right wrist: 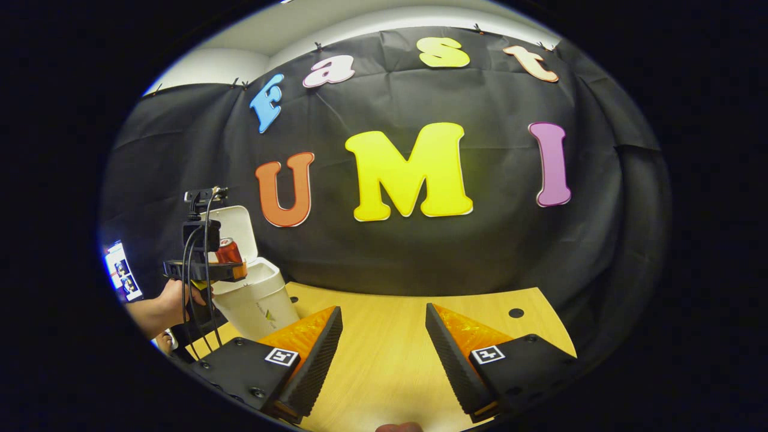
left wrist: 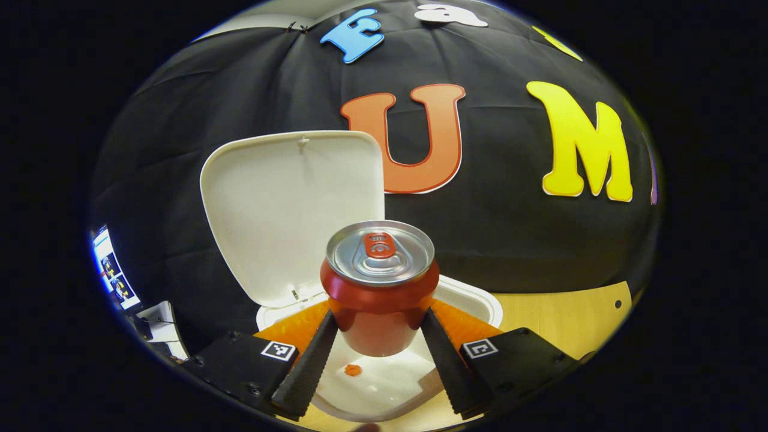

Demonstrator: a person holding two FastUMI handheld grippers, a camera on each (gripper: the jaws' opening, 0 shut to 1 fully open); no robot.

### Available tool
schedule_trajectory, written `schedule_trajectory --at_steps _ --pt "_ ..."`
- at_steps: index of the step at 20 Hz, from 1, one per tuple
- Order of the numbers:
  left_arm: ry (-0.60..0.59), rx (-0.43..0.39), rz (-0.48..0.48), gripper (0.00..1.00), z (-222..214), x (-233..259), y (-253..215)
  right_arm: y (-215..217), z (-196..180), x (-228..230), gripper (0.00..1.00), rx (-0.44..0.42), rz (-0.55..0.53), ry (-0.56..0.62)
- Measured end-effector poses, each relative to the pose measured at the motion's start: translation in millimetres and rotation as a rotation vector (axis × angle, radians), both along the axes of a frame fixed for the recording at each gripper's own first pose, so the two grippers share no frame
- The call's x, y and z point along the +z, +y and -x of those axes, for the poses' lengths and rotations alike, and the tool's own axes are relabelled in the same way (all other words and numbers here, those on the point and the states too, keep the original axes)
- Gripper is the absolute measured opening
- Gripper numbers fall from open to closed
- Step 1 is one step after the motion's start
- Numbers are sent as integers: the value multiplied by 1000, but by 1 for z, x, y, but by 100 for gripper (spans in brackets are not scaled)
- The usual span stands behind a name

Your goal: Press the lid of the desktop garbage bin to open it, pick up the crumpled paper on the desktop and throw it into the bin, then pick up the pop can on the desktop and drop it into the bin, and finally close the garbage bin lid.

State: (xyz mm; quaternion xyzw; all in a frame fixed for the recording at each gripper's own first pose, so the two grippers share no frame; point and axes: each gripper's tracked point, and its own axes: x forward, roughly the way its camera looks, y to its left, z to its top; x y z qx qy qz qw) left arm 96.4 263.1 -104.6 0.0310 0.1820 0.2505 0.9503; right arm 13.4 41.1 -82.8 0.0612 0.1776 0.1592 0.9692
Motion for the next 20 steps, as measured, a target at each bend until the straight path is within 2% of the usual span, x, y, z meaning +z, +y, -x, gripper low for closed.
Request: schedule_trajectory --at_steps 3,4,7,10,14,17,20 --pt "25 7 -22 88 6 0 3 11 -1 -5 89 24 -1 22" --pt "25 5 -16 92 7 1 4 14 -1 -6 89 33 0 27" --pt "-4 52 0 94 18 12 4 21 -4 -2 89 57 12 9" --pt "-93 97 -28 93 20 60 -8 24 -2 -3 89 70 3 10" --pt "-204 137 -157 93 6 146 -10 16 -1 8 89 65 -4 -11" --pt "-254 221 -204 92 -3 194 16 11 -2 18 89 54 -11 -33" --pt "-270 334 -169 87 -11 210 56 10 -1 21 89 59 5 -40"
